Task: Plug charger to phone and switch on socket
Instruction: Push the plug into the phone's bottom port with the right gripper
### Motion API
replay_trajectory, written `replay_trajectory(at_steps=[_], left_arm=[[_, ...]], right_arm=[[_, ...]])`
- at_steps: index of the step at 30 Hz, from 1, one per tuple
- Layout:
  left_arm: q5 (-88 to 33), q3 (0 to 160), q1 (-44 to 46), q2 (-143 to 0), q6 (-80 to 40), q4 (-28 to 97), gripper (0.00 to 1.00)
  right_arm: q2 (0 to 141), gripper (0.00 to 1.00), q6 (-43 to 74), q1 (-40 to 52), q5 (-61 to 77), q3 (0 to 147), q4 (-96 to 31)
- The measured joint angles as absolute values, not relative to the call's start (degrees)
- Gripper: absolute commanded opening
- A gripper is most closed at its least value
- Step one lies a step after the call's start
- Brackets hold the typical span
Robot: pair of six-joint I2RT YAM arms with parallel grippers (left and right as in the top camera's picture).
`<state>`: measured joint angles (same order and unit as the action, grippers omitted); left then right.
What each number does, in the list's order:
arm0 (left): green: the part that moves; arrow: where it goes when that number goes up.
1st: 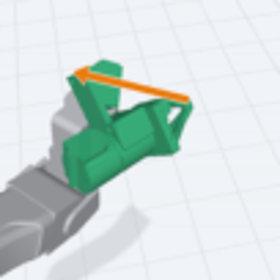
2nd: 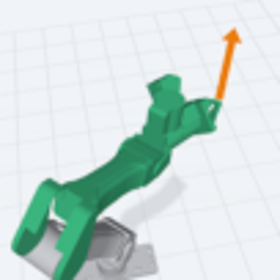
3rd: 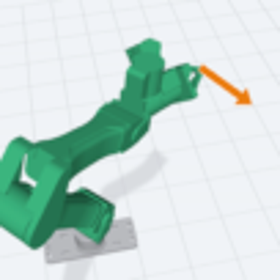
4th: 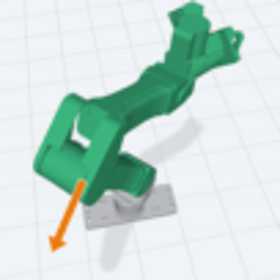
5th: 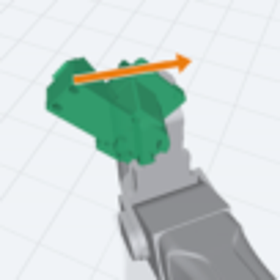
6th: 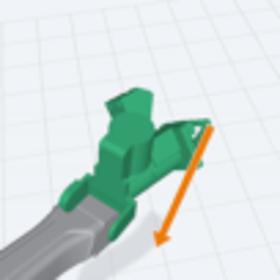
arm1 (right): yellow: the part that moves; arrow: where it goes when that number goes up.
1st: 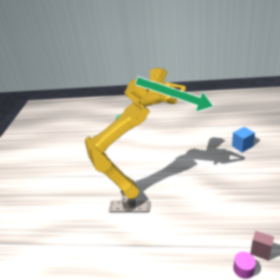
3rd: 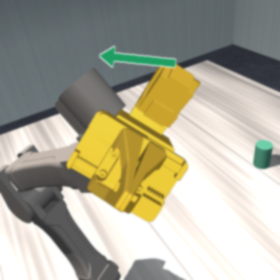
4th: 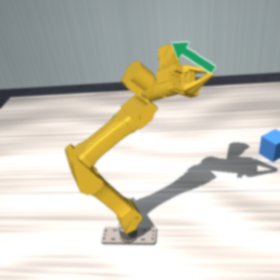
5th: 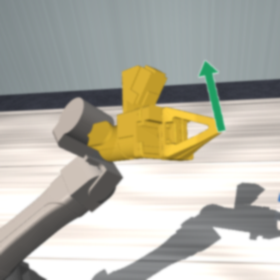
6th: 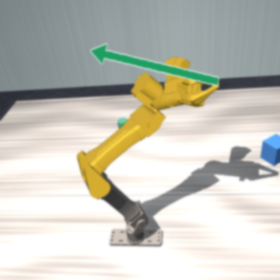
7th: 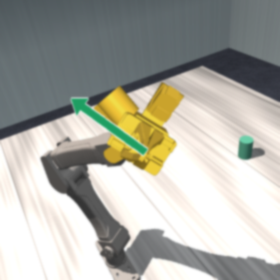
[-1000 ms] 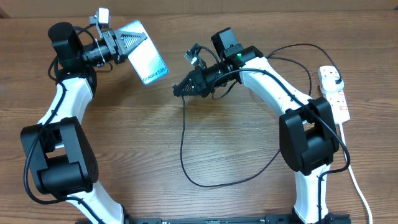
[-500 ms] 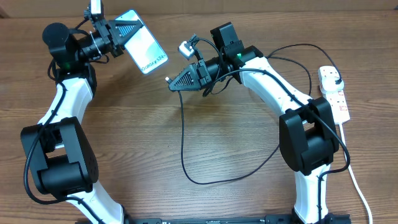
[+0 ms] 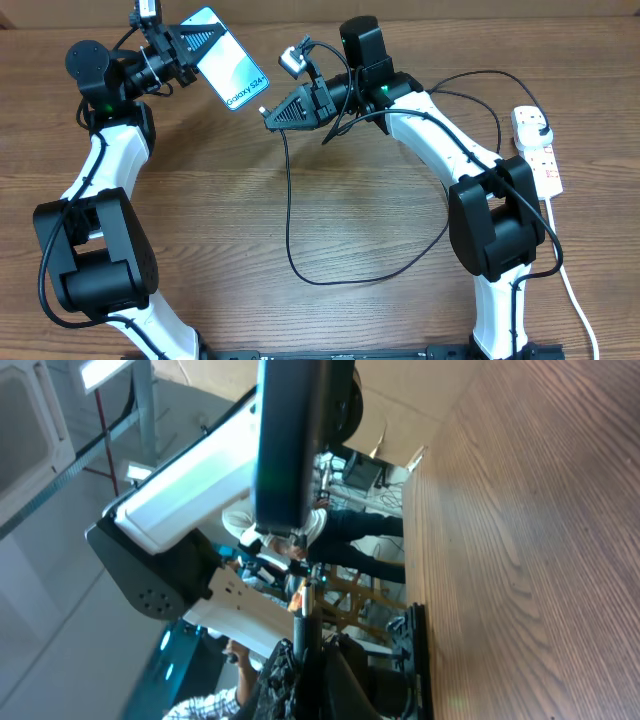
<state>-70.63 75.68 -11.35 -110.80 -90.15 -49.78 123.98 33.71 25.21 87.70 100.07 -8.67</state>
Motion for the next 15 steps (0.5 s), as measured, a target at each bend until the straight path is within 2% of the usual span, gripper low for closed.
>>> replay_trajectory(at_steps=[15], left_arm=[[-67.7, 75.68, -11.35, -110.8, -90.52, -51.48, 0.04]], right_arm=[[124.07, 0.04, 50.46, 25.21, 85.03, 100.07, 5.45]])
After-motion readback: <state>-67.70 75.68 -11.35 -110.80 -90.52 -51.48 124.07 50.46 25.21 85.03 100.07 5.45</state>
